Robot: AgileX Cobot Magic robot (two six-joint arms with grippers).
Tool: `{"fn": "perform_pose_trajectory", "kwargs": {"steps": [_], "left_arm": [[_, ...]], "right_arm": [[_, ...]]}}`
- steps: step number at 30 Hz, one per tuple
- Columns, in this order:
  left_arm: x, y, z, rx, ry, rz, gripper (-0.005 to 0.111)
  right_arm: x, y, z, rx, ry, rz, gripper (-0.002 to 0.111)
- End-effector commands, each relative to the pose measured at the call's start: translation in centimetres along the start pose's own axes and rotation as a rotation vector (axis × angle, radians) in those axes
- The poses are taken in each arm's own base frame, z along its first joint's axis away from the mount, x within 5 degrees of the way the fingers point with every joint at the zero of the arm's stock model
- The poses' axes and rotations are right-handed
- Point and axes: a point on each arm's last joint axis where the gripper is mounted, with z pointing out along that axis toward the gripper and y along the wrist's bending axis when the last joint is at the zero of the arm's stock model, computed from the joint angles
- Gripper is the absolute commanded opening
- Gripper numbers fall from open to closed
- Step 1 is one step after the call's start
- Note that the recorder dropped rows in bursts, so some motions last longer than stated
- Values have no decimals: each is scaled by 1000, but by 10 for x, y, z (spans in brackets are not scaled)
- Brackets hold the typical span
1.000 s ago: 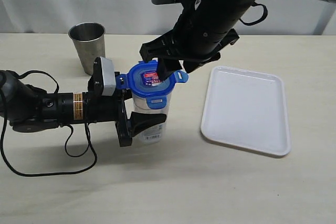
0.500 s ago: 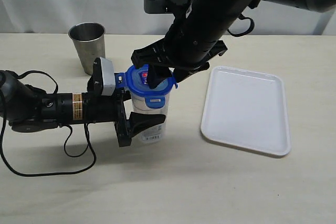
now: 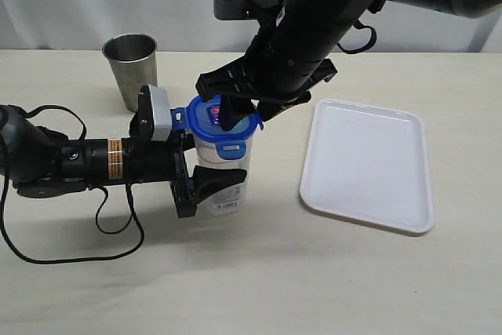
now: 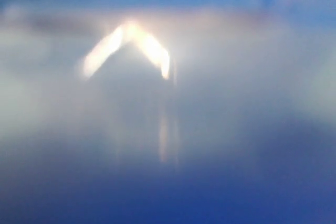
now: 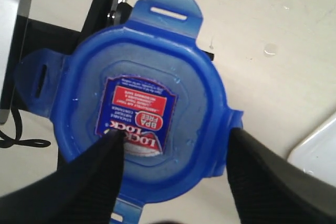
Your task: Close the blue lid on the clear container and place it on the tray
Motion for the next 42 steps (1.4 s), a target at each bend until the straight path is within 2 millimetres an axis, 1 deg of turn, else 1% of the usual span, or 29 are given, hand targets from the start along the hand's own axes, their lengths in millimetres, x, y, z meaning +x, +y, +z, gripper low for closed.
{"fn": "perform_pose_trajectory", "kwargs": {"steps": [1, 5, 8, 11, 16, 21, 25, 26, 28, 30, 33, 37, 38, 42], "left_arm": [[-8, 0, -1, 4, -40, 22, 0], [-8, 0, -1, 4, -40, 22, 0], [-8, 0, -1, 4, -40, 22, 0], [-8, 0, -1, 7, -40, 23, 0], [-8, 0, -1, 8, -39, 23, 0], [-8, 0, -1, 10, -39, 24, 0], [-8, 0, -1, 14, -37, 25, 0], [-8, 0, -1, 14, -37, 25, 0], [-8, 0, -1, 14, -37, 25, 0], [-8, 0, -1, 14, -37, 25, 0], [-8, 0, -1, 14, -37, 25, 0], [-8, 0, -1, 14, -37, 25, 0], [-8, 0, -1, 14, -37, 25, 0], [-8, 0, -1, 14, -37, 25, 0]], "right_arm": [[3, 4, 23, -77, 69, 7, 55], [6, 4, 35, -107, 121, 1, 54], [6, 5, 44, -138, 133, -6, 49], [5, 10, 45, -194, 123, -37, 42], [9, 11, 48, -218, 167, -33, 42], [12, 11, 64, -254, 220, -14, 42], [11, 11, 63, -248, 207, -35, 42], [11, 9, 60, -223, 201, -57, 43], [11, 4, 53, -156, 192, -87, 47], [10, 2, 43, -112, 175, -98, 57], [9, 5, 26, -109, 137, -121, 66], [7, 8, 0, -92, 58, -190, 66], [7, 7, -7, -64, 34, -210, 66], [5, 2, -46, 68, -88, -261, 66]]}}
